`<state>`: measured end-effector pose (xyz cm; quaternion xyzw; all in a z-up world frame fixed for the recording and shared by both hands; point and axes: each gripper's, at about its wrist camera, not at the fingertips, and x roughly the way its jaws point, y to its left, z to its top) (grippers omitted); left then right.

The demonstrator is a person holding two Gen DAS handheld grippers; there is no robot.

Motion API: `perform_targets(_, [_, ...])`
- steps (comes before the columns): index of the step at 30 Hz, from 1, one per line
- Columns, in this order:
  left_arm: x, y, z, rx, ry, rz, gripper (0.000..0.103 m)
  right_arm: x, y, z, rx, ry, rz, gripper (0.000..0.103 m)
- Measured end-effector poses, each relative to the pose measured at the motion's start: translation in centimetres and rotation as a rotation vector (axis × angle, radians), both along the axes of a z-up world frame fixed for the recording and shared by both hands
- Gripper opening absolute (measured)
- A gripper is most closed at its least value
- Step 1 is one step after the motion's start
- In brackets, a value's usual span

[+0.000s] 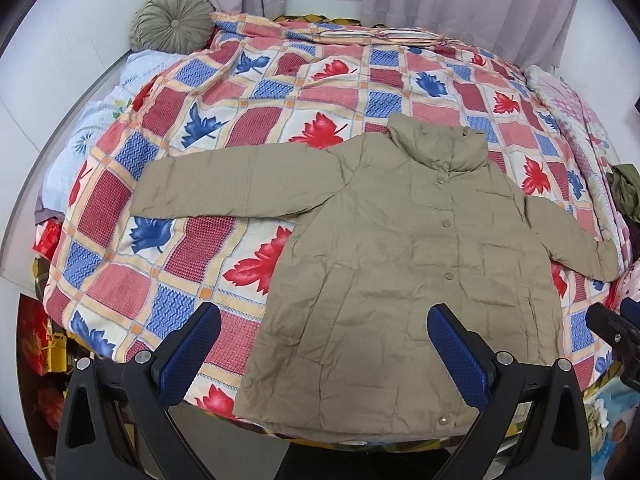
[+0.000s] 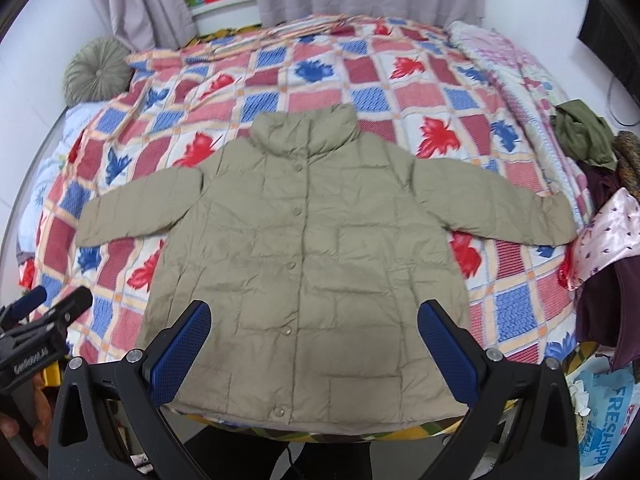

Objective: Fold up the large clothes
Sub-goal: 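Grasp the jacket side and sleeve nearest the left tool and lift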

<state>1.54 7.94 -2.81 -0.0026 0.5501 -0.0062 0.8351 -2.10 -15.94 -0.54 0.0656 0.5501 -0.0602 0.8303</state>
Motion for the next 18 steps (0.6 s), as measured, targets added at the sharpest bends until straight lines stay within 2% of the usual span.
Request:
perform_targets(5, [1.8,4.4,-4.2,-0.045,0.094,0.057,0.103,0.9,3.0,-2.5,0.014,0.052,0.072,0.103])
perform_targets(9, [3.8,8.3,-7.9,-0.098,0.132,0.101,0.103,2.0,5.6,-4.5,-0.001,0.089,0.117,0.103])
perform_targets(14, [7.7,14.1,-13.3,-0.330,0.139,0.212,0.103,3.5,8.3,-8.5,0.052,0.162,0.154,0.103])
perform_targets(18, [11.4,18.0,-17.6,-0.479,0.106,0.312,0.103,4.6,10.7,-12.7,0.038,0.212,0.189,0.103])
